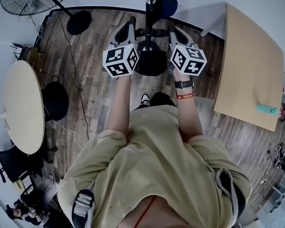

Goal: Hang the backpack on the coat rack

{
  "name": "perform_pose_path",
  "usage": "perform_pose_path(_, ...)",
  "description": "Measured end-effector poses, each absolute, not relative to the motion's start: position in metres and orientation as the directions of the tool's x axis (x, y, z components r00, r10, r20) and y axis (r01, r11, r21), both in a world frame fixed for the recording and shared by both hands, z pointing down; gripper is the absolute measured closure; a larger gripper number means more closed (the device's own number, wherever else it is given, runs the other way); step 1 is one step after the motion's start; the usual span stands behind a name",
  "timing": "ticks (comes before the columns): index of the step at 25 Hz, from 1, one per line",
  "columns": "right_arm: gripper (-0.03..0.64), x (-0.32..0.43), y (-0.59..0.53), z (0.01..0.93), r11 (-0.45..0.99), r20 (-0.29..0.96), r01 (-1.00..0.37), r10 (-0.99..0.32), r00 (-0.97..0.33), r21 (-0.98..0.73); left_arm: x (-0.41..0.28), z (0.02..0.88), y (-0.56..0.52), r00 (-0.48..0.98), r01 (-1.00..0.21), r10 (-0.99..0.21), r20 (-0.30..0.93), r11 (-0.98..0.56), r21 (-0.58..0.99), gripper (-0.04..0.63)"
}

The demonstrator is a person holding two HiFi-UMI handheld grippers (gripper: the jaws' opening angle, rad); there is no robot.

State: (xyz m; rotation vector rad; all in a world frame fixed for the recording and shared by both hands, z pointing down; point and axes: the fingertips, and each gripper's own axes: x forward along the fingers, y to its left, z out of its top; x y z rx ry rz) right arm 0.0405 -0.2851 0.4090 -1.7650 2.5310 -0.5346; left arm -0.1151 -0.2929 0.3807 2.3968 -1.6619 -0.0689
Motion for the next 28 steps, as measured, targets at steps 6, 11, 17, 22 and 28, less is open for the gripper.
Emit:
perform_pose_path(6, 0.598, 0.048, -0.327, 0.403, 0.312, 0.167, -0.901, -0.913, -0.372, -0.3, -0.105, 0.372, -0.332, 0.372, -0.916, -0.925, 0.079, -0.352, 0.194, 0.571)
perform_pose_path(11, 0.598, 0.054, -0.369, 0.399, 0.341, 0.155, -0.886, -0.902, -0.402, -0.315, -0.097, 0.367, -0.371, 0.353, -0.924, -0.932, 0.08, -0.334, 0.186, 0.571)
perform_pose_path(17, 0.598, 0.047, -0.398, 0.398, 0.355, 0.149, -0.875, -0.895, -0.42, -0.33, -0.102, 0.369, -0.394, 0.345, -0.925, -0.935, 0.084, -0.324, 0.198, 0.571)
perform_pose_path(22, 0.598, 0.051, -0.414, 0.401, 0.346, 0.152, -0.874, -0.897, -0.414, -0.34, -0.1, 0.37, -0.406, 0.353, -0.922, -0.932, 0.084, -0.33, 0.203, 0.571)
perform_pose_path(28, 0.598, 0.053, -0.431, 0.404, 0.329, 0.156, -0.875, -0.902, -0.402, -0.355, -0.1, 0.372, -0.419, 0.371, -0.912, -0.925, 0.083, -0.347, 0.217, 0.571)
